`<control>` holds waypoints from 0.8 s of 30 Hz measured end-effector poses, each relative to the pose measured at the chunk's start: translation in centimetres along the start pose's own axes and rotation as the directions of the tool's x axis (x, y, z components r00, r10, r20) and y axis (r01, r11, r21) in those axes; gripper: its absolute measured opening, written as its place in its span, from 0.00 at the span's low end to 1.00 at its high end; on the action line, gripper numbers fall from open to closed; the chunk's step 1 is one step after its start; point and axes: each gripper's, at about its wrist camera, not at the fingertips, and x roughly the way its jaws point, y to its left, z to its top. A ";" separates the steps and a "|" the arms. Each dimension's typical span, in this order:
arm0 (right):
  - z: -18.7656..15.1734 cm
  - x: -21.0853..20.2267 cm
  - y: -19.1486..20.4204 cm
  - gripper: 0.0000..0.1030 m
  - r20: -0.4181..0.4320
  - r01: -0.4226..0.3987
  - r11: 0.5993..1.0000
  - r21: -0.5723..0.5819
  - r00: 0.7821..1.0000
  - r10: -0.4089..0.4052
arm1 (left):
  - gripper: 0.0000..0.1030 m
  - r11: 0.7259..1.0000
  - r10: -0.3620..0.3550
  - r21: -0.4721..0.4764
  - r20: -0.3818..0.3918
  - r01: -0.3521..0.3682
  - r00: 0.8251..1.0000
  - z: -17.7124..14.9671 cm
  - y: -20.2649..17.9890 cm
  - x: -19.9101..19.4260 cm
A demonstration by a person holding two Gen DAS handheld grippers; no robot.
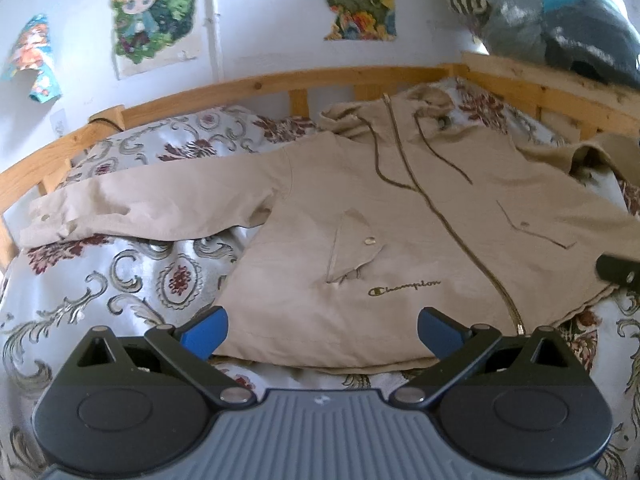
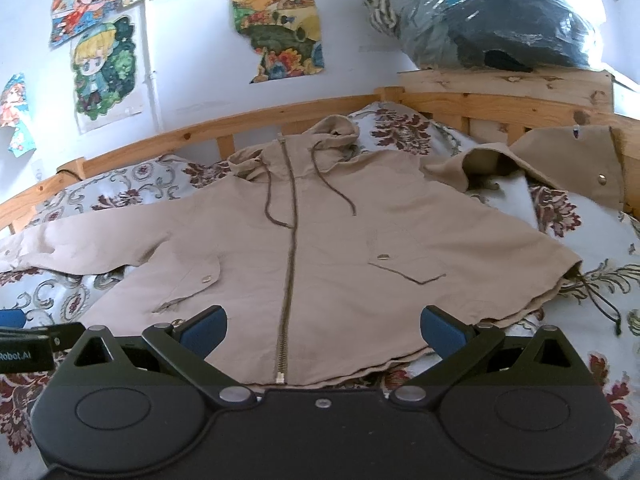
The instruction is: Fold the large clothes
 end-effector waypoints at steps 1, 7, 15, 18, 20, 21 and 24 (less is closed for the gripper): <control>0.3 -0.1 -0.3 0.99 0.012 0.012 1.000 0.017 1.000 -0.012 | 0.99 1.000 -0.020 0.015 -0.016 0.021 1.000 0.7 -0.1 0.4; 3.8 -0.2 -5.3 0.99 0.117 0.046 0.971 0.233 0.990 -0.075 | 0.99 0.986 -0.079 0.139 -0.066 0.088 0.995 6.6 -1.3 2.4; 9.1 3.3 -14.1 0.98 0.171 0.152 0.913 0.380 0.958 -0.230 | 0.99 0.967 -0.147 0.213 0.005 0.142 0.989 13.4 -5.5 4.8; 10.7 4.3 -16.3 0.94 0.200 0.313 0.913 0.264 0.908 -0.369 | 0.99 0.965 -0.220 0.147 0.013 0.216 0.975 13.1 -6.1 6.7; 11.6 5.6 -17.5 0.90 0.222 0.425 0.891 0.158 0.864 -0.451 | 0.99 0.960 -0.259 0.113 0.006 0.256 0.966 12.1 -6.3 8.2; 12.1 6.3 -18.3 0.87 0.236 0.474 0.874 0.109 0.842 -0.486 | 0.99 0.958 -0.268 0.105 -0.005 0.267 0.963 11.6 -6.2 8.9; 13.5 8.9 -20.8 0.86 0.231 0.577 0.816 0.013 0.793 -0.564 | 0.99 0.948 -0.283 0.127 -0.075 0.291 0.956 9.9 -6.2 10.9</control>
